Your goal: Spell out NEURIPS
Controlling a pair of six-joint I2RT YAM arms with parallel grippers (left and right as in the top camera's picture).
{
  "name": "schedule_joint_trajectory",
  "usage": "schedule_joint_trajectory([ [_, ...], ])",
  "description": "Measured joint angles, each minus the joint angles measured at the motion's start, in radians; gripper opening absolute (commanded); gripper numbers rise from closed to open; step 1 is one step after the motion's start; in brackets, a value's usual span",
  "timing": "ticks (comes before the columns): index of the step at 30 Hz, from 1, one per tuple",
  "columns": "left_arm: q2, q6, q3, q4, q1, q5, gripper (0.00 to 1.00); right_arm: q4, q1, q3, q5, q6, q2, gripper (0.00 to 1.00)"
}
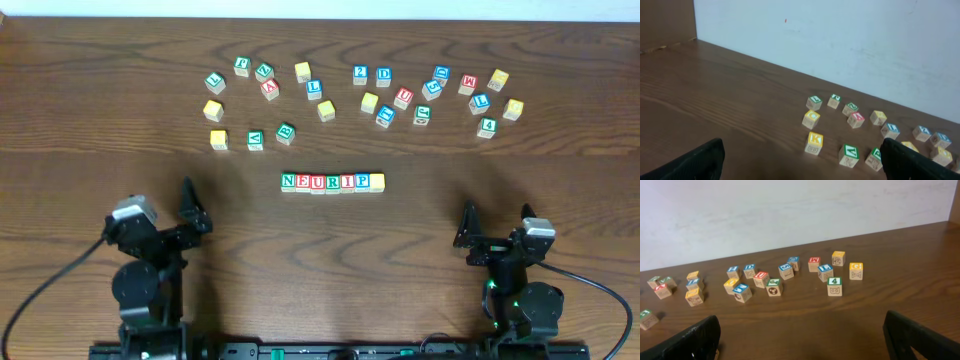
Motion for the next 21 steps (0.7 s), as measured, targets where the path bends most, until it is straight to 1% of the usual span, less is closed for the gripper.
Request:
schedule_joint_trajectory([
  [11, -0.182, 0.017, -0.133, 0.002, 0.000, 0.000, 0.98, 0.000, 0.000, 0.000, 0.000, 0.000, 0.000, 0.99],
  [15, -0.243, 0.019, -0.159, -0.045, 0.000, 0.000, 0.98, 0.000, 0.000, 0.000, 0.000, 0.000, 0.000, 0.99],
  [21, -0.257, 0.027, -0.159, -0.084, 0.000, 0.001, 0.98, 0.000, 0.000, 0.000, 0.000, 0.000, 0.000, 0.99],
])
